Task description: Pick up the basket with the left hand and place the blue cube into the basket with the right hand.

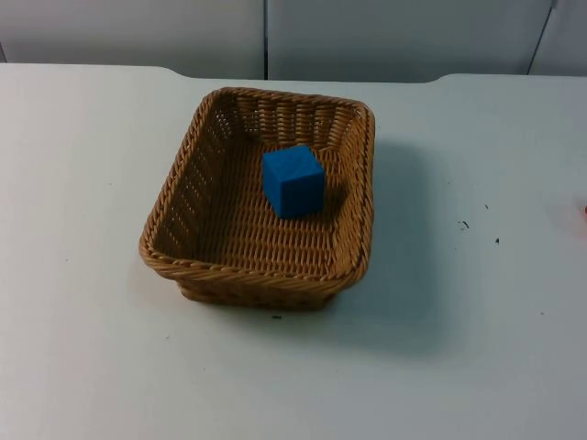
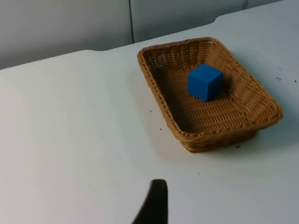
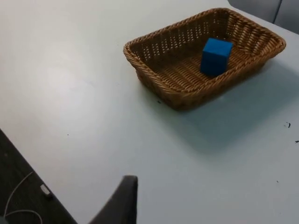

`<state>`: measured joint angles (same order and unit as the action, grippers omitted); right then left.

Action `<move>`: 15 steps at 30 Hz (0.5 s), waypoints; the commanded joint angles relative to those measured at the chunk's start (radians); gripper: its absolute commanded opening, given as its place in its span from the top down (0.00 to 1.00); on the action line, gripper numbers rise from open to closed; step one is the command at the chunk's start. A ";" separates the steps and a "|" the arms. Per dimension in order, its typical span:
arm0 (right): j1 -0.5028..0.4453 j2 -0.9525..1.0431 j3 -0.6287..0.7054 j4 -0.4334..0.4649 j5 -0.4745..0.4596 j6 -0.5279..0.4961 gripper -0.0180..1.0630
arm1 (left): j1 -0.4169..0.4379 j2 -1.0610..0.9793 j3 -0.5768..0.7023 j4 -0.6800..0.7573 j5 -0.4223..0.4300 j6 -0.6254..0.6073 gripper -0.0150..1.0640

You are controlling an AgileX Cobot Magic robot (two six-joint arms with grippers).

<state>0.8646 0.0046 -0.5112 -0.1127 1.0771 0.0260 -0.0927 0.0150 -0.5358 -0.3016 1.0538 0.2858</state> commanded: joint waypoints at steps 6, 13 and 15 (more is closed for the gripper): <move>0.005 -0.005 0.006 -0.024 -0.002 0.028 0.01 | 0.002 -0.006 0.023 0.120 0.022 -0.174 0.27; 0.005 -0.005 0.006 -0.026 -0.002 0.030 0.01 | 0.002 -0.006 0.023 0.134 0.020 -0.193 0.27; 0.005 -0.005 0.006 -0.040 0.000 0.049 0.01 | 0.002 -0.006 0.023 0.133 0.020 -0.192 0.27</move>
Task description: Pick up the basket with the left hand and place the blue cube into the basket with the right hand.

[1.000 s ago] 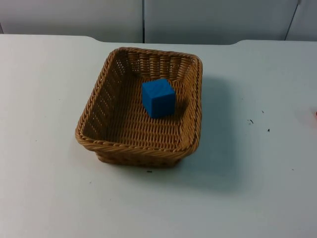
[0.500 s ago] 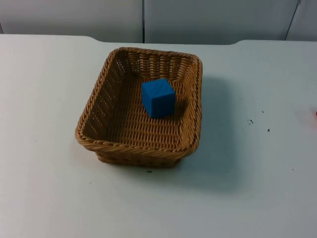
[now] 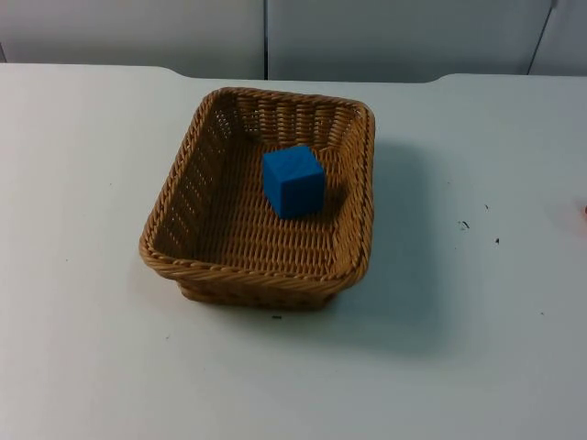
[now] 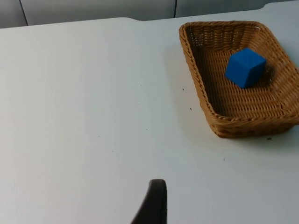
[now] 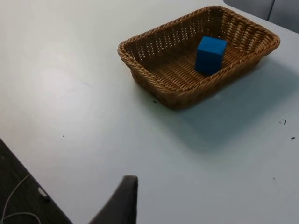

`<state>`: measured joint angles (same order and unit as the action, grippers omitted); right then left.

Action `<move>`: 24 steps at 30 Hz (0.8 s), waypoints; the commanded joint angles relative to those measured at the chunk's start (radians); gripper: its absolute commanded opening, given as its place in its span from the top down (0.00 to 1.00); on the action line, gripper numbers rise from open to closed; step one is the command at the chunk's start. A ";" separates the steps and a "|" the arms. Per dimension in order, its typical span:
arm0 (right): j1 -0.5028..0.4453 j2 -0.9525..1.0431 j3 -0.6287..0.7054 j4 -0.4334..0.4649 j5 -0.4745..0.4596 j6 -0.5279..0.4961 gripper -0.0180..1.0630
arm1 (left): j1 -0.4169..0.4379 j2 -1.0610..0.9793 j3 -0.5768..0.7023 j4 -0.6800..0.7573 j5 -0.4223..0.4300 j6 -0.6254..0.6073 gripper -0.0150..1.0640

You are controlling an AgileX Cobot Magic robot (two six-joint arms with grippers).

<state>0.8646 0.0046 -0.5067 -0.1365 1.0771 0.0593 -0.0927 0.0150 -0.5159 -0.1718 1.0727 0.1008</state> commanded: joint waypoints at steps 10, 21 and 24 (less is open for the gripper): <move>0.005 -0.005 0.001 -0.020 0.000 0.021 0.01 | 0.002 -0.006 0.003 0.003 0.001 -0.007 0.01; 0.005 -0.005 0.001 0.030 0.000 -0.050 0.01 | 0.002 -0.006 0.003 0.003 0.001 -0.007 0.01; 0.005 -0.005 0.001 0.037 0.000 -0.059 0.01 | 0.002 -0.006 0.003 0.003 0.001 -0.007 0.01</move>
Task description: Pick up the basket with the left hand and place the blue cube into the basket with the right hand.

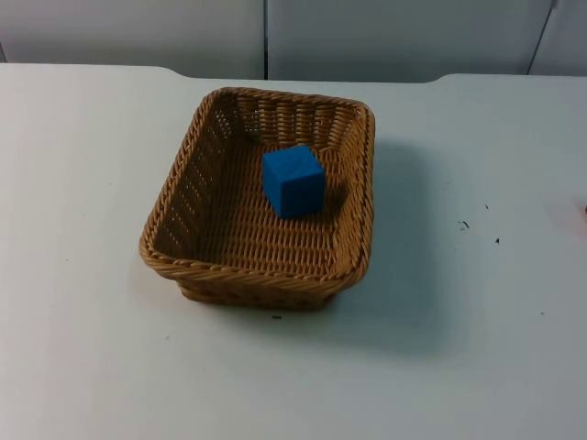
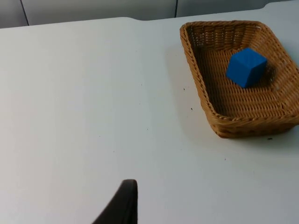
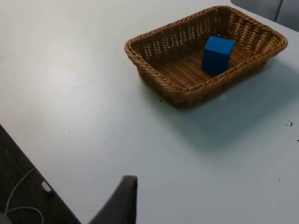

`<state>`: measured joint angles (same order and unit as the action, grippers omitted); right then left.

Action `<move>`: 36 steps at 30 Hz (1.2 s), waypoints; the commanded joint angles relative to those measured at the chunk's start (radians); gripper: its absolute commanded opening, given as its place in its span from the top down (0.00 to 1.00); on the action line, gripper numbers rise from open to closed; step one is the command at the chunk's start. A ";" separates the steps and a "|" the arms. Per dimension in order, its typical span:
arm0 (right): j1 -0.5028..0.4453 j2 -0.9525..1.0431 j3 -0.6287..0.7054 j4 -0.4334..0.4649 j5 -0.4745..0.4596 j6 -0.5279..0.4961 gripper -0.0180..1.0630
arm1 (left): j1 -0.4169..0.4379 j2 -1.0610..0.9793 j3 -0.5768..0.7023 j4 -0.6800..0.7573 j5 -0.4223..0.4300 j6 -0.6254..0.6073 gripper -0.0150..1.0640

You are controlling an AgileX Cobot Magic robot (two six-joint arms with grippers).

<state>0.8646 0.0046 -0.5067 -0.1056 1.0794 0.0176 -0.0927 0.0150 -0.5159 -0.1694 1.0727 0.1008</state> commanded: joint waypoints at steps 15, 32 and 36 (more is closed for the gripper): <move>0.005 -0.005 0.001 -0.005 -0.003 -0.003 0.01 | 0.002 -0.006 0.003 0.001 0.001 -0.007 0.01; 0.005 -0.005 0.001 -0.003 -0.003 -0.001 0.01 | 0.002 -0.006 0.003 0.001 0.001 -0.007 0.01; 0.005 -0.005 0.001 -0.003 -0.003 -0.001 0.01 | 0.002 -0.006 0.003 0.001 0.001 -0.007 0.01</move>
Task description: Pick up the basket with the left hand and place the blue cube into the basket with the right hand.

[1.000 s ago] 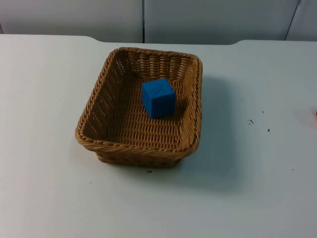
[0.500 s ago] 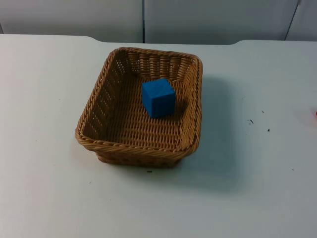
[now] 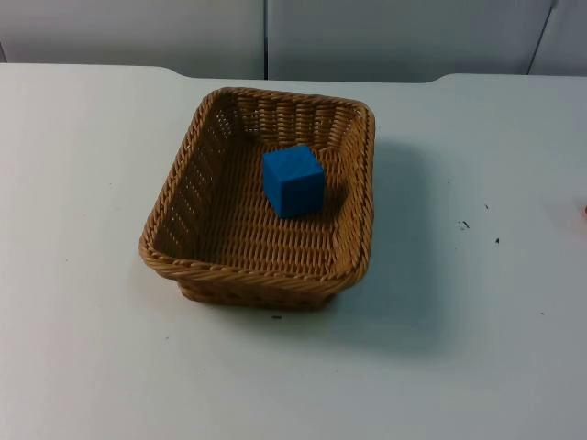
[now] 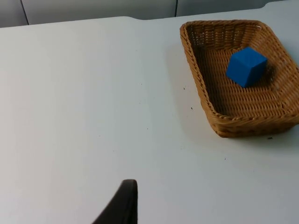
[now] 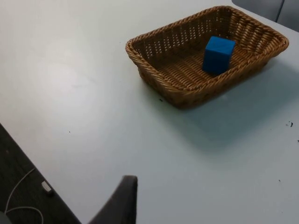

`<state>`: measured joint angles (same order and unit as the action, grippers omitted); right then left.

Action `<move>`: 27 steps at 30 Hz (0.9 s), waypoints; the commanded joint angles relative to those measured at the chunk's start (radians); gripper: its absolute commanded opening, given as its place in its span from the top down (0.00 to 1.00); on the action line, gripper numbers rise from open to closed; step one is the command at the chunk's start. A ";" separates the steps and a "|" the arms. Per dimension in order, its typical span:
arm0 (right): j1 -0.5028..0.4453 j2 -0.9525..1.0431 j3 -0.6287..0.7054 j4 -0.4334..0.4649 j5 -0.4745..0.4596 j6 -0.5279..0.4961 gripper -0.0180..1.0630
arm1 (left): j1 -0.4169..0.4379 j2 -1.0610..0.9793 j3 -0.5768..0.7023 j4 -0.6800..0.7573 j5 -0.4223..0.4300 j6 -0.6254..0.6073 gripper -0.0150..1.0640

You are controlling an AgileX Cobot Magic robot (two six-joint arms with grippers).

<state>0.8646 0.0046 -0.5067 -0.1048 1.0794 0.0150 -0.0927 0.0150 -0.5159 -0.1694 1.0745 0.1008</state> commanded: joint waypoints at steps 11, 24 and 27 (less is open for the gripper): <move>-0.261 -0.005 0.001 -0.004 -0.003 0.001 0.01 | 0.002 -0.010 0.003 0.001 -0.001 -0.007 0.01; -0.572 -0.005 0.001 -0.004 -0.003 0.004 0.01 | 0.002 -0.015 0.003 -0.003 -0.001 -0.007 0.01; -0.616 -0.005 0.001 -0.004 -0.003 0.004 0.01 | 0.002 -0.015 0.003 -0.003 -0.001 -0.007 0.01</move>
<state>0.2580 0.0046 -0.5067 -0.1048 1.0794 0.0187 -0.0927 0.0063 -0.5159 -0.1694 1.0783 0.1008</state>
